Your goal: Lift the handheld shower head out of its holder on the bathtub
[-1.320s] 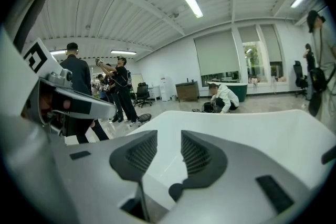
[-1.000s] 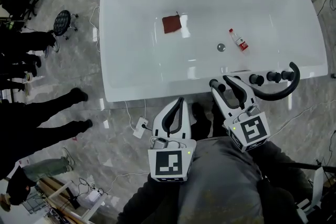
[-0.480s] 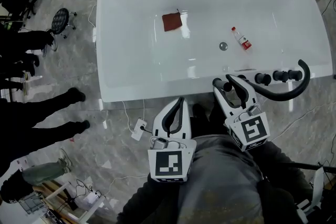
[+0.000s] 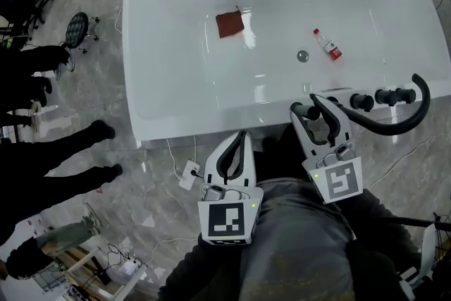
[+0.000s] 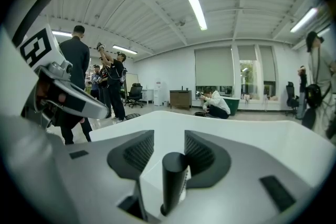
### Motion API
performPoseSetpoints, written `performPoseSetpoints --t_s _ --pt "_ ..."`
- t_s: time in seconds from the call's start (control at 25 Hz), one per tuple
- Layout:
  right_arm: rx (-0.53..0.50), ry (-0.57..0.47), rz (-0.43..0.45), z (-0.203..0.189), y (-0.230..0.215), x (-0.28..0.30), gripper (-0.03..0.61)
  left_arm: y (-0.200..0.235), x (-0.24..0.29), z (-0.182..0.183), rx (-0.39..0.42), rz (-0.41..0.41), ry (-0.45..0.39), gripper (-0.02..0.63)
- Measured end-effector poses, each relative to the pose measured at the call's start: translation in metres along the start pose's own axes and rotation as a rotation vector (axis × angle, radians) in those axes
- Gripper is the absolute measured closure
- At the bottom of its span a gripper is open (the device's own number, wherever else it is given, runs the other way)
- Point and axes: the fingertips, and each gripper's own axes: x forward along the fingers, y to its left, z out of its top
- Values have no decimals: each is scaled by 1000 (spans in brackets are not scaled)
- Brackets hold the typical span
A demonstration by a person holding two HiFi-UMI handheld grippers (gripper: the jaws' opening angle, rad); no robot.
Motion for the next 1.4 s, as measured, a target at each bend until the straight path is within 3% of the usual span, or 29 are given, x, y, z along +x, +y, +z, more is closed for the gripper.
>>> performPoseSetpoints --t_s 0.72,0.8,1.24,1.4 --pt "52 126 -31 -46 -5 12 413 15 4 -9 -9 12 25 611" --pt "54 138 -38 -49 -6 13 463 15 5 -9 -8 12 26 611" --pt "48 153 -41 -53 -6 12 474 15 1 -2 -5 20 21 611" --pt "26 119 -36 -32 -5 8 474 14 -6 8 -4 28 11 611"
